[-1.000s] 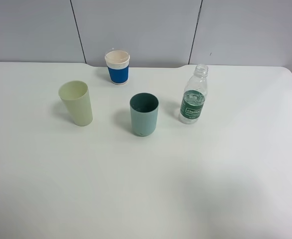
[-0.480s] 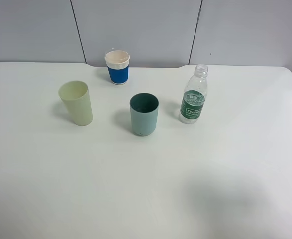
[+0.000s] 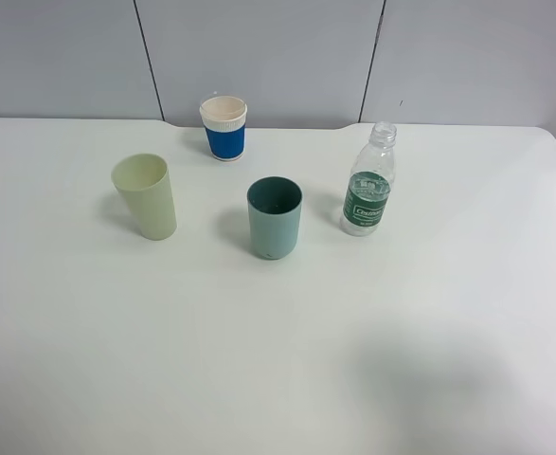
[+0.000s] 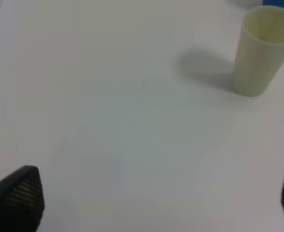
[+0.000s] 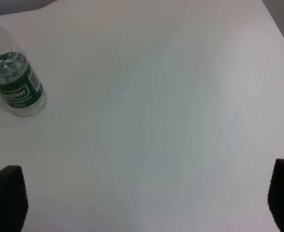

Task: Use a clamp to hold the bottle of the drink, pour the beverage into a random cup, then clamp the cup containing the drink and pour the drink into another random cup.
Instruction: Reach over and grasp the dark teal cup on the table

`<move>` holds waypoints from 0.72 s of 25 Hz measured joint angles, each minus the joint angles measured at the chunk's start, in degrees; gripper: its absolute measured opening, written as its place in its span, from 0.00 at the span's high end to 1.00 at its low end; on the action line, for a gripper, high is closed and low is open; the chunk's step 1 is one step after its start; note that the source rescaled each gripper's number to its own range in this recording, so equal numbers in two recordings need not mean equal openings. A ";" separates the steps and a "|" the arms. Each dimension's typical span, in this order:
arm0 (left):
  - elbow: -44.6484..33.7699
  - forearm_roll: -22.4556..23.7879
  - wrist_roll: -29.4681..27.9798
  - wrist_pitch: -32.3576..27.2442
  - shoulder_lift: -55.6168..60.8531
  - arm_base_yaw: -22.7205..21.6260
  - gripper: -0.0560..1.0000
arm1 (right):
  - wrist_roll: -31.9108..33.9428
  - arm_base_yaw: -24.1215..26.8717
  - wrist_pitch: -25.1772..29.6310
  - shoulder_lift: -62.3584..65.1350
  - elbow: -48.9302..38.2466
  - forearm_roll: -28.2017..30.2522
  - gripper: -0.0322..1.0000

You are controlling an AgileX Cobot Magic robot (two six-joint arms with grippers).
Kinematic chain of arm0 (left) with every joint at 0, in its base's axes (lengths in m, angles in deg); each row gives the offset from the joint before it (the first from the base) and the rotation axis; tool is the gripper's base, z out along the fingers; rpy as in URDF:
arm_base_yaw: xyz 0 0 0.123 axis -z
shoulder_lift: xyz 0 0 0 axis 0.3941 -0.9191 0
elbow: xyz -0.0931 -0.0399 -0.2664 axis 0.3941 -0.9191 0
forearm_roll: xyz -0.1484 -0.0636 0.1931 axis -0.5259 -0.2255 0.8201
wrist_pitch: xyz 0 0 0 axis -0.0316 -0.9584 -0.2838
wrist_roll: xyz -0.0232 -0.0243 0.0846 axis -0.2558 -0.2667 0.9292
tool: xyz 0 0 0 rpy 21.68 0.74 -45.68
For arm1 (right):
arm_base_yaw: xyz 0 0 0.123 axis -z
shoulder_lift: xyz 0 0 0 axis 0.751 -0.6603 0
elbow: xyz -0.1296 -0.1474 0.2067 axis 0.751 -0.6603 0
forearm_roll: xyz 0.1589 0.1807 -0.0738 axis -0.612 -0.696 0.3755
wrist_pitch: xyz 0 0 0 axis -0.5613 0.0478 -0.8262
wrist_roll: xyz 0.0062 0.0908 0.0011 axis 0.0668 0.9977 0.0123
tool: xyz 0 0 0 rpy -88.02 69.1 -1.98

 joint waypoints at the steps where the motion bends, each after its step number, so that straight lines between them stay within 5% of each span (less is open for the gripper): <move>1: 0.00 0.00 0.00 0.00 0.00 0.00 0.00 | 0.00 0.00 0.00 0.00 0.00 0.00 0.00; 18: 0.00 0.00 0.00 0.00 0.00 0.00 0.00 | -1.80 0.00 0.00 0.00 0.00 2.58 0.00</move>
